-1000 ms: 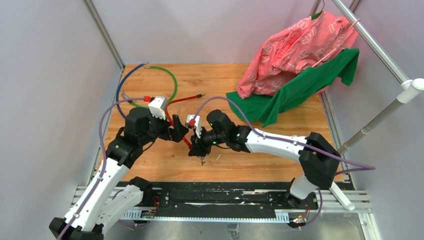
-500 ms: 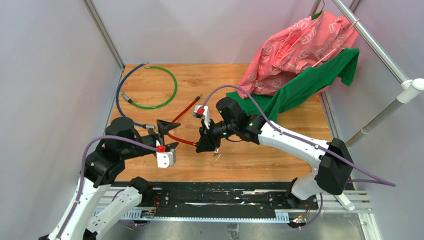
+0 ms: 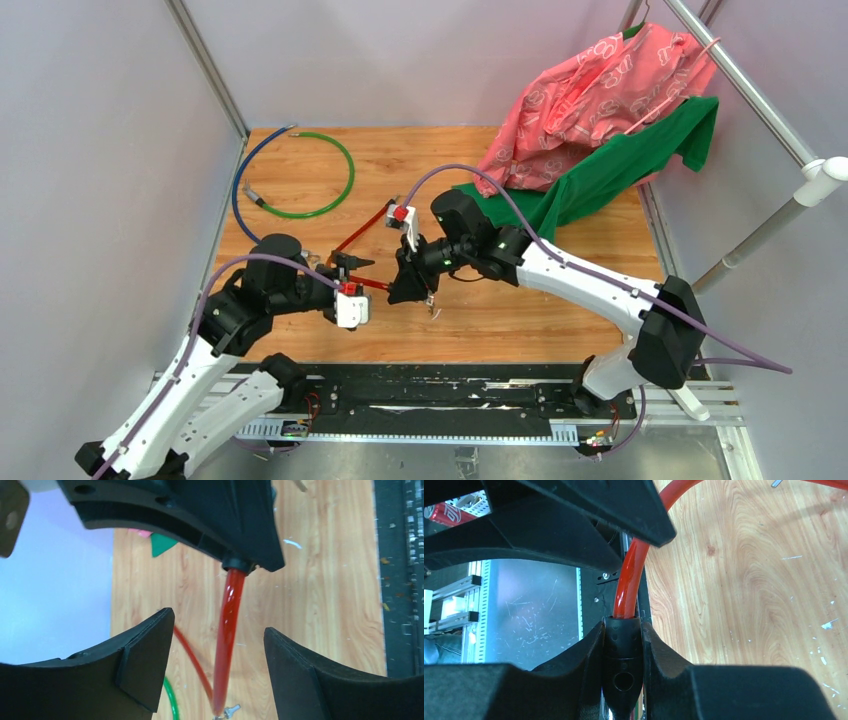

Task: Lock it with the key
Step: Pick up the lock from the center of the board.

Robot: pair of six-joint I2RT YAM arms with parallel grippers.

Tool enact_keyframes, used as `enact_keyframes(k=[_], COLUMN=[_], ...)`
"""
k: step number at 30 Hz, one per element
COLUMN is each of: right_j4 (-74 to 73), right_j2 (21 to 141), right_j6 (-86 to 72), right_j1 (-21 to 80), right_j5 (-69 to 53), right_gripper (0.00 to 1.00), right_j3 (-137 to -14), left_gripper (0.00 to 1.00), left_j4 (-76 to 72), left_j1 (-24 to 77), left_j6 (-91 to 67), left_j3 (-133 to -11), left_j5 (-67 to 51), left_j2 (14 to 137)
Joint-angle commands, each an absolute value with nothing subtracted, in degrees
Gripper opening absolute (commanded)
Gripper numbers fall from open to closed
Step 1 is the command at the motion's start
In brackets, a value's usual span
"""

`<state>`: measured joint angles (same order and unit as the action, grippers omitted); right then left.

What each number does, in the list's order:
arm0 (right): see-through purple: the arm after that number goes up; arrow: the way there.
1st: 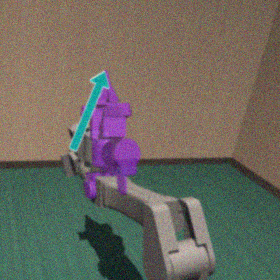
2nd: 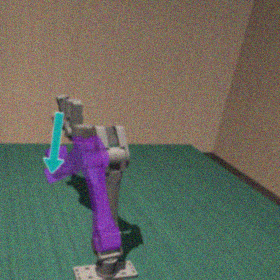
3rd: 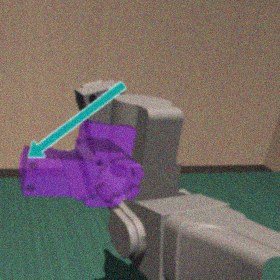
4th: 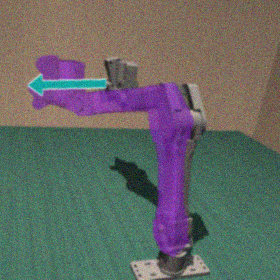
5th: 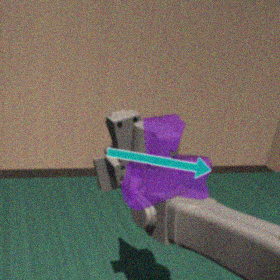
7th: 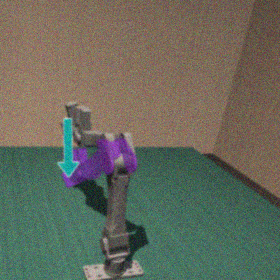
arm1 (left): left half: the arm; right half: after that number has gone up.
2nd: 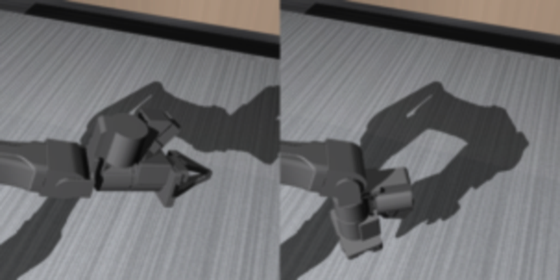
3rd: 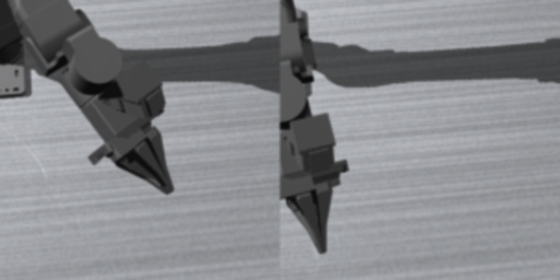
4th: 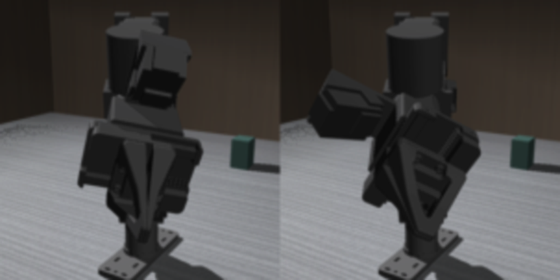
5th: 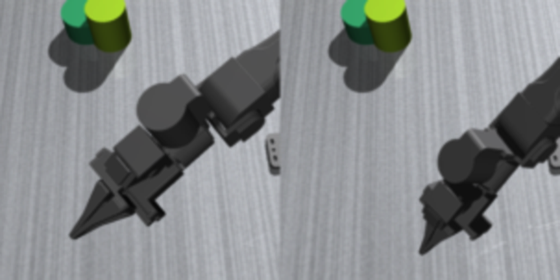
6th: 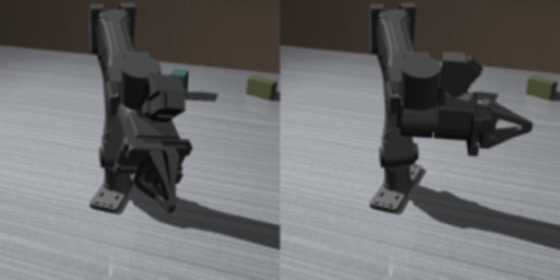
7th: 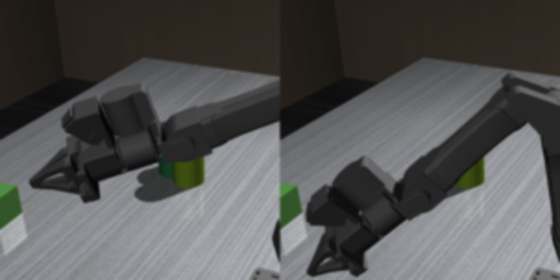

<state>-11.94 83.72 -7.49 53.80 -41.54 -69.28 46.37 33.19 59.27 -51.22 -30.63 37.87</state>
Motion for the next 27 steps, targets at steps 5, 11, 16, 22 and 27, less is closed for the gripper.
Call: enact_keyframes(k=[5,11,16,22,27], right_j4=[-8.79,-8.66,-8.81,-11.15,-12.53], right_j2=[82.58,81.98,81.87,78.13,70.14], right_j6=[-10.89,-10.80,-10.84,-12.91,-13.03], right_j1=[53.35,53.27,52.67,45.64,37.22], right_j5=[-41.49,-41.03,-41.22,-40.01,-27.82], right_gripper=[0.00,0.00,0.00,0.50,0.80], right_j3=[-70.24,-70.17,-70.52,-72.74,-75.37], left_gripper=[0.62,0.45,0.07,0.00,0.00], left_j4=[34.66,34.58,34.54,29.92,28.84], left_j1=[33.49,33.49,33.69,33.67,33.66], left_j6=[58.43,54.87,50.52,26.31,9.37], left_j3=[-44.63,-46.56,-48.14,-52.99,-56.26], left_j5=[-23.68,-23.83,-27.53,-18.50,-14.18], left_j2=[35.83,40.35,41.53,44.55,45.07])
